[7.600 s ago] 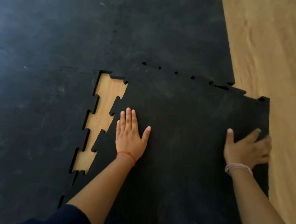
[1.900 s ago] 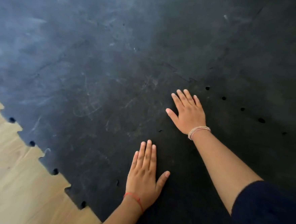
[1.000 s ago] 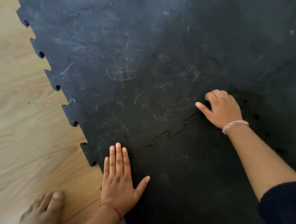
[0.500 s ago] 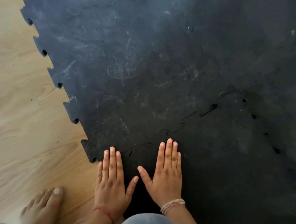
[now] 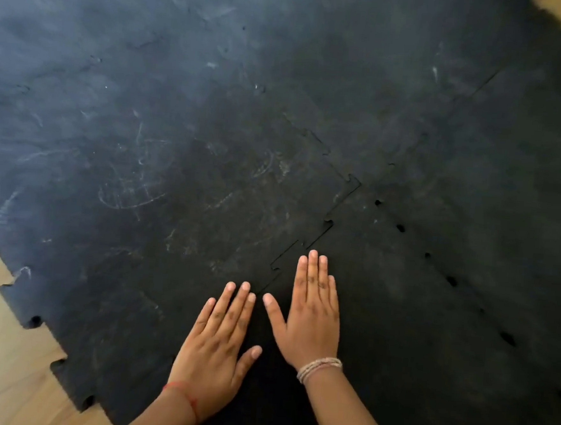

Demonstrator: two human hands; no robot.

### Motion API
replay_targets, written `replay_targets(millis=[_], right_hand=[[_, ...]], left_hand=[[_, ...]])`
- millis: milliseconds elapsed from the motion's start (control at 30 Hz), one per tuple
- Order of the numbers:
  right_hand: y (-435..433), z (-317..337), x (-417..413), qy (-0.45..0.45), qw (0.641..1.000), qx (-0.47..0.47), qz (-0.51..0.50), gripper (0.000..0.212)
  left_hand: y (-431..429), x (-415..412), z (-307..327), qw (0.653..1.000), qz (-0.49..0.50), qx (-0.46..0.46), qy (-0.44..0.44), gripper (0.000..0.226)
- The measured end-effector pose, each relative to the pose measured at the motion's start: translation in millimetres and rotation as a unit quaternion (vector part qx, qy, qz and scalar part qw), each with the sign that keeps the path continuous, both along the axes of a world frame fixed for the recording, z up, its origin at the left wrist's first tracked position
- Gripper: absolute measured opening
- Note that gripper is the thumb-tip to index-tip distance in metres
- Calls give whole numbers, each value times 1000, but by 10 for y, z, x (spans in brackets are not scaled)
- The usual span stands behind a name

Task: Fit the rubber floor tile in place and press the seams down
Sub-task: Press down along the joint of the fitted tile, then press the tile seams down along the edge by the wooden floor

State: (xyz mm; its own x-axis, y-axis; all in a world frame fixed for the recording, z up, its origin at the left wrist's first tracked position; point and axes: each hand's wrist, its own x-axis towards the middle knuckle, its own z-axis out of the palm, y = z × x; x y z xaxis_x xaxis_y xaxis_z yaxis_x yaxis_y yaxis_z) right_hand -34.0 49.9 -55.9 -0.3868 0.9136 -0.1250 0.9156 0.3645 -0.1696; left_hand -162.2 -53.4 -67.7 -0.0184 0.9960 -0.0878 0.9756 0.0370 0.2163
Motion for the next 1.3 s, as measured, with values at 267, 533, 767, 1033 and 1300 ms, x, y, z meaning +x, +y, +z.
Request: replay_targets(millis=[267, 533, 767, 1033, 1300], right_hand=[[273, 180, 170, 67, 996, -49, -34, 76], [606, 39, 243, -3, 996, 31, -85, 72], [653, 41, 240, -18, 995, 20, -92, 69], [577, -4, 277, 39, 986, 72, -146, 67], [546, -13, 271, -2, 939, 52, -340, 64]], left_hand=[[621, -32, 93, 999, -44, 9, 11, 62], [1043, -34, 70, 995, -101, -6, 23, 62], [1069, -29, 113, 995, -95, -20, 17, 61], [1264, 100, 163, 994, -83, -22, -60, 71], [2185, 550, 188, 987, -154, -36, -35, 75]])
